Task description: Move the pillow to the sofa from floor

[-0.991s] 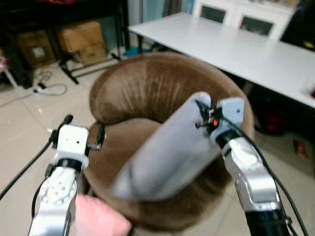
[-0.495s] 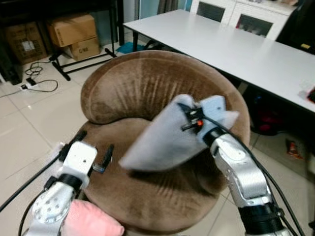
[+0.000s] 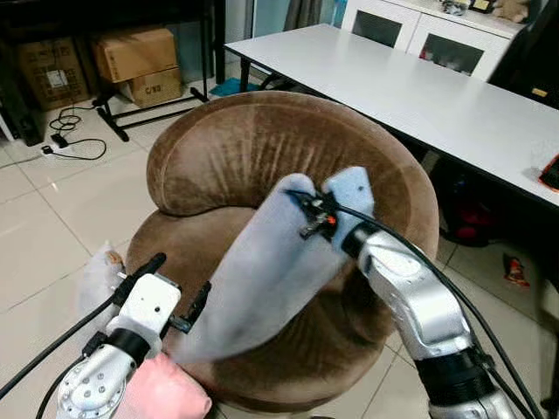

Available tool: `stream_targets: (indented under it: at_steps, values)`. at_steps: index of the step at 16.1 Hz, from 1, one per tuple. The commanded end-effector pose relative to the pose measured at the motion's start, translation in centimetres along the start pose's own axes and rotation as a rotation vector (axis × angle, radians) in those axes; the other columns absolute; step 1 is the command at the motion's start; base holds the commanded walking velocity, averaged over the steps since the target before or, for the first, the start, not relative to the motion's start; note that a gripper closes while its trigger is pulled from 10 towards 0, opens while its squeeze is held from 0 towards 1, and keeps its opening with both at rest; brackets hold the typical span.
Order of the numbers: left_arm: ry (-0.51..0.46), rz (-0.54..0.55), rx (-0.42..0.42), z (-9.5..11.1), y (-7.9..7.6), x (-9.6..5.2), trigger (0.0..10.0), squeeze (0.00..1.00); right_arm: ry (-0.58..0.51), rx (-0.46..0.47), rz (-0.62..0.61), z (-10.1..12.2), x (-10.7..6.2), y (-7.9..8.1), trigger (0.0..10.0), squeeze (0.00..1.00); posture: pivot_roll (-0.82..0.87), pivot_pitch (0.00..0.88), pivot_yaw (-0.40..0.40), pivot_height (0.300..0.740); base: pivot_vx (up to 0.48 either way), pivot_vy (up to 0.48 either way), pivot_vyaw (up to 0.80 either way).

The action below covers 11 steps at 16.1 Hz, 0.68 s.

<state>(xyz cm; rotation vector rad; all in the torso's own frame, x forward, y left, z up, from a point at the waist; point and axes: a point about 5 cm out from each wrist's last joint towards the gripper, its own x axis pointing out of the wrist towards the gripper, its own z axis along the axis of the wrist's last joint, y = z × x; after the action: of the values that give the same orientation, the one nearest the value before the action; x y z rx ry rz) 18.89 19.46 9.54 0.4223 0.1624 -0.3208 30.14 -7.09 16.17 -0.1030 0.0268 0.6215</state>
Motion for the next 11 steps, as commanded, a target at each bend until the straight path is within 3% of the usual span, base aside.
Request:
stream_targets:
  at_steps: [1,3,6,7,8,10,11]
  values:
    - [-0.018,-0.03,0.012,0.4,-0.4,0.0,10.0,0.53,-0.02,-0.019,-0.044,1.0,0.5,-0.6,10.0,0.0,-0.02,0.0,-0.126,0.74,0.0,0.0,0.0]
    - [-0.016,-0.047,0.012,0.4,-0.8,0.1,10.0,0.54,0.117,0.027,-0.313,-1.1,2.7,-2.4,10.0,0.0,-0.02,0.0,-0.125,0.74,0.0,0.0,0.0]
    - [-0.016,-0.06,0.015,0.4,-0.9,0.1,10.0,0.53,0.062,0.131,-0.353,-0.9,5.1,-2.9,10.0,0.0,-0.02,0.0,-0.127,0.74,0.0,0.0,0.0]
    - [-0.014,-0.06,0.017,0.4,-0.9,0.1,10.0,0.53,0.048,0.154,-0.33,-0.2,6.7,-2.9,10.0,0.0,-0.01,0.0,-0.133,0.74,0.0,0.0,0.0]
    - [-0.013,-0.06,0.018,0.4,-0.9,0.1,10.0,0.53,0.046,0.153,-0.327,0.0,7.0,-2.9,10.0,0.0,-0.01,0.0,-0.133,0.74,0.0,0.0,0.0]
    - [-0.005,-0.051,0.02,0.3,-1.0,-0.1,10.0,0.54,0.113,0.016,-0.517,0.5,7.9,-4.5,10.0,0.0,0.0,0.0,-0.147,0.74,0.0,0.0,0.0]
    - [-0.002,-0.046,0.02,0.2,-1.0,-0.2,10.0,0.53,0.125,0.008,-0.601,1.0,8.0,-5.1,10.0,0.0,0.0,0.0,-0.158,0.74,0.0,0.0,0.0]
